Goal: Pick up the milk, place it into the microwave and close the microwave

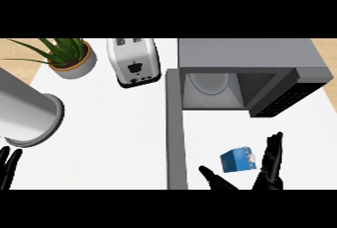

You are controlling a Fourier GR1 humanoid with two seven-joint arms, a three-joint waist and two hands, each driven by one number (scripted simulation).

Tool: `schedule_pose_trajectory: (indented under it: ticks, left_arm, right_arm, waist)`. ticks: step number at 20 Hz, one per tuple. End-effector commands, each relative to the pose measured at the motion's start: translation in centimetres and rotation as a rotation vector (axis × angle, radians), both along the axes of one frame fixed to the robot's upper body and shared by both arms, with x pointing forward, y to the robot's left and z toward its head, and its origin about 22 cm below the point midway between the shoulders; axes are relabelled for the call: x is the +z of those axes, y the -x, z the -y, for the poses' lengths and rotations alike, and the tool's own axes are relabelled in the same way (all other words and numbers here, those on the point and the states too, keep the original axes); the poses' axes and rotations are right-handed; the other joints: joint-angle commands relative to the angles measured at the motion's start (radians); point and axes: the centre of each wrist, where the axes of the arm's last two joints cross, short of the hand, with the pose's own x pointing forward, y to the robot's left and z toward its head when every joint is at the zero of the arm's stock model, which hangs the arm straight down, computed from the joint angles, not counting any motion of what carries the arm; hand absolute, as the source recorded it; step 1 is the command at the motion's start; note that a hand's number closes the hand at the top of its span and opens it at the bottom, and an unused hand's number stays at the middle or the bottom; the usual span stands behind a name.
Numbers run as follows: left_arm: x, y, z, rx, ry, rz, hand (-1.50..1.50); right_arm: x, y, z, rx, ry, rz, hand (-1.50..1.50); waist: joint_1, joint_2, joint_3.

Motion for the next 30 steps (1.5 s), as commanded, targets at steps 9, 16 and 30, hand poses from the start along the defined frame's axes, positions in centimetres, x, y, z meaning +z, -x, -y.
schedule_pose_trajectory:
  ticks: [9, 16, 30]
  left_arm:
    - [0.6, -0.5, 0.3, 0.002, 0.003, 0.004, -1.5]
    - [0.4, -0.4, -1.1, 0.005, 0.017, -0.005, -1.5]
    - [1.1, -0.9, 0.3, 0.019, 0.011, 0.003, -1.5]
  right_arm:
    - [-5.8, 1.2, 4.0, 0.037, -0.021, -0.096, -1.5]
    - [-7.5, 1.8, 7.6, -0.005, -0.001, -0.124, -1.5]
    - [-12.2, -0.5, 7.9, 0.096, -0.095, -0.171, -1.5]
  waist:
    - [-0.001, 0.001, 0.0]
    - [-0.002, 0.001, 0.0]
    - [0.0, 0.002, 0.0]
